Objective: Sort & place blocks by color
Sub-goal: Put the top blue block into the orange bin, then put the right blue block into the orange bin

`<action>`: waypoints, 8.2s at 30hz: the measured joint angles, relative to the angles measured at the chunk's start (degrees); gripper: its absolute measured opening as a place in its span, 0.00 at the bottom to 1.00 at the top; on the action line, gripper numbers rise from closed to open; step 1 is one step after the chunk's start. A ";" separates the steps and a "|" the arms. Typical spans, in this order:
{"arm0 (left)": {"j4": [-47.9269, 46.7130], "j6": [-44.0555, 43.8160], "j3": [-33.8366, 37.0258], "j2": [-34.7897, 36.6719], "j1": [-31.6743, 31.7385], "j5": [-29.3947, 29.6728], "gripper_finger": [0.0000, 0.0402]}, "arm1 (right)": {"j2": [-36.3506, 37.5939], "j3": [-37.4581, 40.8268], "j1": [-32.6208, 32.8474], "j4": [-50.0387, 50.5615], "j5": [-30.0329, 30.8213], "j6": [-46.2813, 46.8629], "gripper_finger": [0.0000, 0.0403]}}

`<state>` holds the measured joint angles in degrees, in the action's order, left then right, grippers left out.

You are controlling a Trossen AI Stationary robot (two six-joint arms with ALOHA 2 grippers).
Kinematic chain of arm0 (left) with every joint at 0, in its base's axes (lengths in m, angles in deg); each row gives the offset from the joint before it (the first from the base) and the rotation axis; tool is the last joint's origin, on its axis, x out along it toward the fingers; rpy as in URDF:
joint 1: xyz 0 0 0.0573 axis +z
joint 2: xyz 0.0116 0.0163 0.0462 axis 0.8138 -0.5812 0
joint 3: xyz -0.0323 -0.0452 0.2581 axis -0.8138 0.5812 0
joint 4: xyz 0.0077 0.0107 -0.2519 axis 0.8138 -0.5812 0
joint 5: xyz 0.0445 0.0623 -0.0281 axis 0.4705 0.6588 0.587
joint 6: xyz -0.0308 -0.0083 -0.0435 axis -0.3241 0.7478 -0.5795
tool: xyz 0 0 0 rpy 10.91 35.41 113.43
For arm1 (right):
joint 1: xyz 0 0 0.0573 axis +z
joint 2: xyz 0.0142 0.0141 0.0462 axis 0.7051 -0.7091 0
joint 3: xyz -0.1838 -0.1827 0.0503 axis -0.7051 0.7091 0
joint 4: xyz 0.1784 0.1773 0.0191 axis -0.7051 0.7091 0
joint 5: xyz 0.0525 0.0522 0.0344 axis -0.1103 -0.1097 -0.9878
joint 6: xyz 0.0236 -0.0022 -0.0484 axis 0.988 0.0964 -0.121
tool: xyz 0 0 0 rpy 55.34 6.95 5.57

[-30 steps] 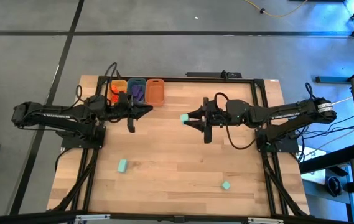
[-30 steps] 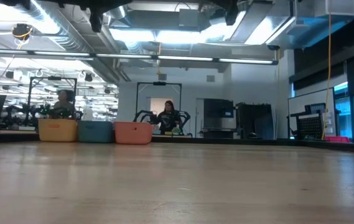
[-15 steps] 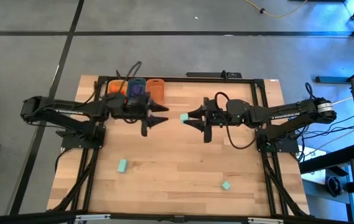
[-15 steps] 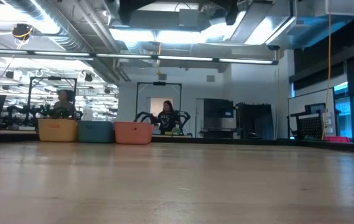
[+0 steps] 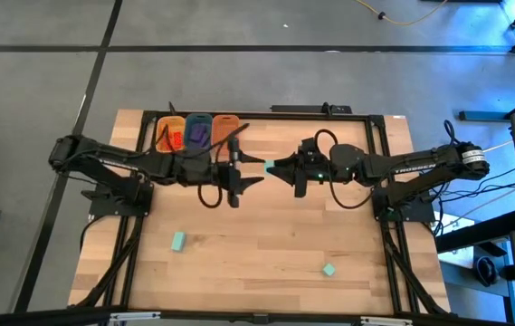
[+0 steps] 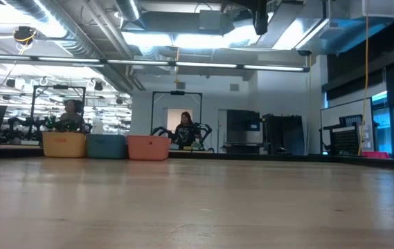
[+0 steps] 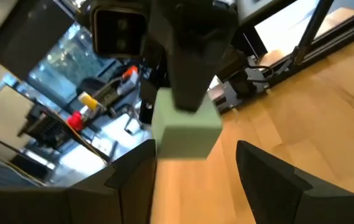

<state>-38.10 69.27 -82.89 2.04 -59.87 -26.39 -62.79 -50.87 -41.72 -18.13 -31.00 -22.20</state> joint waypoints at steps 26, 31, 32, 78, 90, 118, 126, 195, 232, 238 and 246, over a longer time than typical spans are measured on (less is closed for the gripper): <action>9.65 3.84 -0.20 -5.13 1.16 -0.69 0.54 | 0.00 0.04 0.00 -0.68 0.15 0.45 0.33; 12.31 4.85 -0.20 -5.48 0.46 -0.47 0.54 | 0.02 0.04 0.00 -0.95 0.11 0.26 0.33; 12.48 4.87 -0.20 -5.48 0.33 -0.18 0.54 | 0.02 0.04 0.00 -0.96 0.07 0.26 0.33; 12.88 7.46 -0.11 -5.48 0.35 2.12 0.31 | 0.23 0.04 -1.23 -0.63 1.22 -0.10 0.74; 5.49 -0.30 -0.04 -1.49 0.50 2.95 0.31 | 7.87 0.02 -4.71 9.67 -3.50 -4.12 0.74; 4.63 -42.67 23.89 34.63 5.16 -12.96 0.31 | 21.24 0.04 -4.98 28.30 -2.57 -19.68 0.74; 4.80 -44.75 24.55 36.65 5.13 -12.96 0.31 | 21.24 0.04 -4.96 26.41 -3.62 -32.39 0.71; -55.34 -34.17 -28.28 -43.58 49.26 -16.66 0.31 | 18.71 0.09 -4.98 26.62 -7.93 -34.53 0.71; -65.25 -32.42 -46.52 -39.88 48.83 -20.92 0.62 | 18.73 0.09 -4.98 26.57 -7.93 -34.82 0.71; -55.60 -36.42 -42.21 -27.73 45.54 -28.21 0.62 | 18.75 0.09 -4.98 26.51 -7.94 -34.82 0.71; -25.02 -44.74 -15.30 -2.93 32.37 -24.81 0.62 | 18.75 0.09 -4.98 25.96 -7.96 -34.82 0.71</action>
<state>-63.12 24.52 -98.19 -0.89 -27.50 -51.20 -44.04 -50.78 -46.71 7.83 -38.95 -57.02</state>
